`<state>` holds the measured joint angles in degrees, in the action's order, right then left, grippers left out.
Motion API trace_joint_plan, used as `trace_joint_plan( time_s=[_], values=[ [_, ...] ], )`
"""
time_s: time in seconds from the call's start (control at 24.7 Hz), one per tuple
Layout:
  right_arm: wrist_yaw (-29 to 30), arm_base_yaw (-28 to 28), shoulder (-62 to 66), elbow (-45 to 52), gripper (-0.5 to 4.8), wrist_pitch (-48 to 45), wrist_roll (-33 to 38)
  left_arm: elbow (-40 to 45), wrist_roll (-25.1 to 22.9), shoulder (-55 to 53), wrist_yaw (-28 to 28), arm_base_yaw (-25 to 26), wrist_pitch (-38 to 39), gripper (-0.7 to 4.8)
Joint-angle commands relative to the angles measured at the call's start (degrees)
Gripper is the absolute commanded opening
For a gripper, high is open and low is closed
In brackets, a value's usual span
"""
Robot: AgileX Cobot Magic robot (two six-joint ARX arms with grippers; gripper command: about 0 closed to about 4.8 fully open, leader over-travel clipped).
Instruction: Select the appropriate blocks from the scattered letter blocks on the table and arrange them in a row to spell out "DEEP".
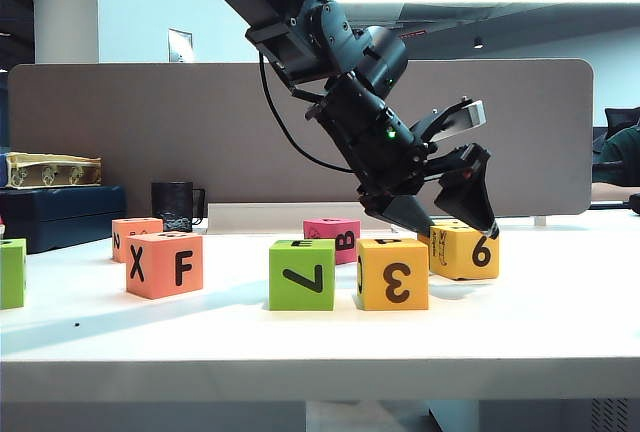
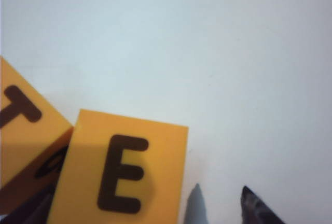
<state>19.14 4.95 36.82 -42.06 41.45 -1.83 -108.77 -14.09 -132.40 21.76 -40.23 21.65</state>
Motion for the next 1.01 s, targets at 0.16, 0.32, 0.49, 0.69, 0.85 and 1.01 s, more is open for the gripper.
trace_joint_plan(
  time_s=[0.16, 0.32, 0.49, 0.69, 0.85, 1.01],
  values=[
    [0.0, 0.0, 0.0, -0.3, -0.01, -0.5, -0.1, -0.3, 0.2, -0.2, 0.4, -0.7, -0.6, 3.98],
    [0.0, 0.0, 0.0, -0.3, -0.01, -0.5, -0.1, -0.3, 0.4, -0.2, 0.3, -1.2, -1.6, 3.51],
    [0.0, 0.0, 0.0, -0.3, -0.01, -0.5, -0.1, -0.3, 1.0, -0.2, -0.1, -1.2, -1.6, 3.08],
    [0.0, 0.0, 0.0, -0.3, -0.01, -0.5, -0.1, -0.3, 1.3, -0.2, -0.1, -1.2, -1.6, 2.63],
    [0.0, 0.0, 0.0, -0.3, -0.01, -0.5, -0.1, -0.3, 1.3, -0.2, -0.1, -1.6, -1.6, 2.63],
    [0.0, 0.0, 0.0, -0.3, -0.01, -0.5, -0.2, -0.3, 3.0, -1.7, -1.3, -1.9, -1.6, 2.63]
  ],
)
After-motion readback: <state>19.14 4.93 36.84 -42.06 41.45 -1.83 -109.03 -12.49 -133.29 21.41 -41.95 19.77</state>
